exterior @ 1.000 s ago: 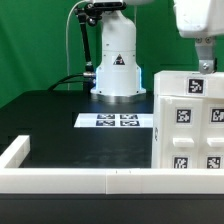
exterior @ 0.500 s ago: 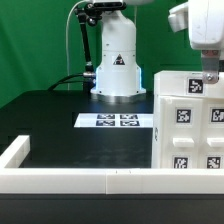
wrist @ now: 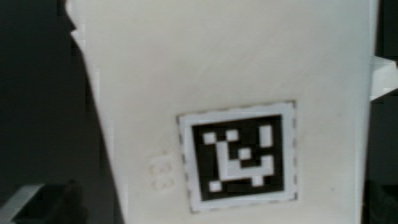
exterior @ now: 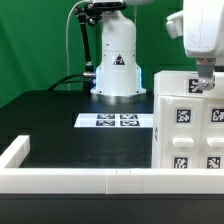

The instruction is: Assemble cabinet

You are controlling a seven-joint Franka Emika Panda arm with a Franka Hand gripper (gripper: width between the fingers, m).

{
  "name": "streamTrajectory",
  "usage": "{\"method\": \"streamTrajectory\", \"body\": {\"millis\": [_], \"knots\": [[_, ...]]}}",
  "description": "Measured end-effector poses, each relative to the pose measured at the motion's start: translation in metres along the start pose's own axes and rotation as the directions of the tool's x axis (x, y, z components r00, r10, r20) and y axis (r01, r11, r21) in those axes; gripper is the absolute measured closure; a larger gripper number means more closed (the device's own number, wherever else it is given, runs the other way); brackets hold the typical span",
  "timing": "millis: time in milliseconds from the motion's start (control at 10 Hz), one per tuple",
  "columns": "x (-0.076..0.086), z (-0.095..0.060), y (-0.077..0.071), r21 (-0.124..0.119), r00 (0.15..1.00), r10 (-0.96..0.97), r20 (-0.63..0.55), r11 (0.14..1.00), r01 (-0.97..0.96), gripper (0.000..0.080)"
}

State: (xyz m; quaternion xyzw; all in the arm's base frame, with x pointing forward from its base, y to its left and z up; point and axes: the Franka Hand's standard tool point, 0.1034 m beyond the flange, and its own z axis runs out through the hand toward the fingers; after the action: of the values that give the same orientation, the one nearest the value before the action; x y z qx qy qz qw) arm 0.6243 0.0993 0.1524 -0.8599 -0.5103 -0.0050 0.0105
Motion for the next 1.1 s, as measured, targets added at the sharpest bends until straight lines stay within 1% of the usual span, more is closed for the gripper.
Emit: {"method": "streamTrajectory", "body": {"millis": [100, 200, 400, 600, 800, 900, 1000, 1100], "knots": [[-0.0002, 0.0000, 0.0001, 0.000, 1.000, 0.003, 0.000, 1.000, -0.003, 0.0178], [-0.0012, 0.0001, 0.0008, 0.000, 1.000, 0.010, 0.000, 1.000, -0.010, 0.0239], [-0.0031, 0.0000, 0.0023, 0.000, 1.000, 0.020, 0.000, 1.000, -0.020, 0.0239], [-0.0036, 0.0001, 0.0025, 0.000, 0.990, 0.139, 0.000, 0.990, -0.139, 0.0239], [-0.0038, 0.0002, 0.0025, 0.000, 0.941, 0.339, 0.000, 0.941, -0.339, 0.0238], [-0.0034, 0.0004, 0.0027, 0.001, 0.896, 0.445, -0.005, 0.896, -0.445, 0.0238], [-0.0038, 0.0004, 0.0057, -0.009, 0.813, 0.582, -0.031, 0.813, -0.582, 0.0238], [-0.0042, 0.0001, 0.0069, -0.011, 0.771, 0.636, -0.043, 0.771, -0.637, 0.0238]]}}
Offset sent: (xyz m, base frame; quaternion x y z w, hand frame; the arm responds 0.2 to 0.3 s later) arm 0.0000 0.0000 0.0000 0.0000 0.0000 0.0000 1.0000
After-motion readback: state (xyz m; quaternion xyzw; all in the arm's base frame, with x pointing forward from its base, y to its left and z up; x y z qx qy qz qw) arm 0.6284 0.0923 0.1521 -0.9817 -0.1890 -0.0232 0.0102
